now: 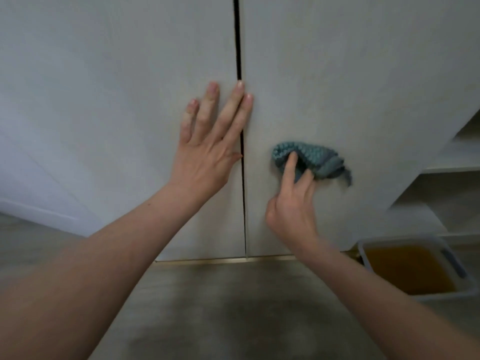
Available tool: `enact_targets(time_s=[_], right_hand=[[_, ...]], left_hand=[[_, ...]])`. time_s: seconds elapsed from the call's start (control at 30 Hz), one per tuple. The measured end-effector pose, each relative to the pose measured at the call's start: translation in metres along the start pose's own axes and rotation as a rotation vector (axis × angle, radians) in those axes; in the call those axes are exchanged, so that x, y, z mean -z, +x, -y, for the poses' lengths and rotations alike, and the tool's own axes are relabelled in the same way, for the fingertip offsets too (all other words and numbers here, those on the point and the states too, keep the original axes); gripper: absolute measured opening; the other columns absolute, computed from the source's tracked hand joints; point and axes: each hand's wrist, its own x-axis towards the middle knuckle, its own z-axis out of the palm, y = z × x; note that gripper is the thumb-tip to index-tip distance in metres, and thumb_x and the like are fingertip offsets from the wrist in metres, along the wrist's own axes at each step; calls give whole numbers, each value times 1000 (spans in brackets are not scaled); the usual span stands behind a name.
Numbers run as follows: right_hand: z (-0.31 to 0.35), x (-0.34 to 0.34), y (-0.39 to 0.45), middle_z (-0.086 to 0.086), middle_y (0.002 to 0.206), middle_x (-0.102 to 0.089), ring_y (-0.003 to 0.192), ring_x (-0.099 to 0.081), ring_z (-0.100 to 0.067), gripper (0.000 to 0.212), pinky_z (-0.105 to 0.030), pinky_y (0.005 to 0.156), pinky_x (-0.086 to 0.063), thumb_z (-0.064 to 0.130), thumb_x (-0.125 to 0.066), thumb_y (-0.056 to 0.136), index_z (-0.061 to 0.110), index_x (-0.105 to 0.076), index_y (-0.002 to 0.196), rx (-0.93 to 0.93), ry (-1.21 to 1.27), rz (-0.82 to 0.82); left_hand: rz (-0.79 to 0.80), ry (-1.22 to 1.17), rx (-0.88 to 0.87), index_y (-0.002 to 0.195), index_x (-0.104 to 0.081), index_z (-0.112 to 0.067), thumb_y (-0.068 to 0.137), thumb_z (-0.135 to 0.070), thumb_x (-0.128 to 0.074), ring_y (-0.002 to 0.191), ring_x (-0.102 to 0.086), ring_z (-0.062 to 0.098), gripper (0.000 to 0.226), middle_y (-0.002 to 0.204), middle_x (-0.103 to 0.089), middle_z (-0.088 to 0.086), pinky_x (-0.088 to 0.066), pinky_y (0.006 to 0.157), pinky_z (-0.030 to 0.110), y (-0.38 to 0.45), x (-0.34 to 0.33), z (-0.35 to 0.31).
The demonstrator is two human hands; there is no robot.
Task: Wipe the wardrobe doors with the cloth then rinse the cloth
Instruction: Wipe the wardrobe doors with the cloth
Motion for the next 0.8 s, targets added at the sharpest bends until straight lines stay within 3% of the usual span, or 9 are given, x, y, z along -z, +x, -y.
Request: enact_targets(time_s=[0.1,0.27,0.4,0.53,0.63,0.73,0.8], right_hand=[[13,23,25,-37,139,-27,121,-32,-58,85,-61,104,-33,10,-45,76,8,-8,152,210,-68,-120],[68,32,59,-33,151,-18,138,-8,-56,82,-60,117,-4,8,-48,75,16,-21,153,574,-258,-272],[89,18,56,-35,149,-20,137,-8,-58,92,-61,115,1,9,-57,68,18,-21,152,571,-381,-248],[108,21,58,-29,150,-24,143,-10,-47,87,-54,119,-2,10,-55,65,19,-33,149,759,-468,-238],[144,37,69,-26,149,-29,143,-12,-40,87,-47,119,3,9,-54,66,22,-34,149,744,-424,-316],[180,31,74,-27,153,-21,144,-8,-44,86,-51,118,5,10,-51,68,21,-29,151,734,-415,-337],[191,8,69,-27,152,-26,144,-13,-45,77,-54,119,-1,11,-45,71,17,-37,148,865,-437,-315]], left_hand=[[8,0,88,156,-1,-11,78,-47,-71,151,-3,30,111,164,-6,13,-11,120,55,-11,4,23],[33,-52,369,155,-1,-3,73,-60,-71,148,0,43,122,161,-1,25,-8,119,58,-30,21,85],[77,-66,515,153,4,2,74,-65,-69,147,4,47,127,159,5,30,-4,121,53,-50,23,140],[104,-127,641,153,11,1,73,-66,-69,148,9,43,131,160,12,27,2,122,48,-63,20,177],[81,-243,764,153,13,-3,75,-59,-73,148,8,41,128,160,14,25,-1,122,49,-66,25,194],[93,-268,767,154,11,-7,81,-48,-72,149,3,42,118,160,12,25,-6,121,49,-70,29,206],[101,-237,740,155,5,-10,86,-31,-71,148,-4,44,105,161,6,24,-11,121,50,-74,33,211]])
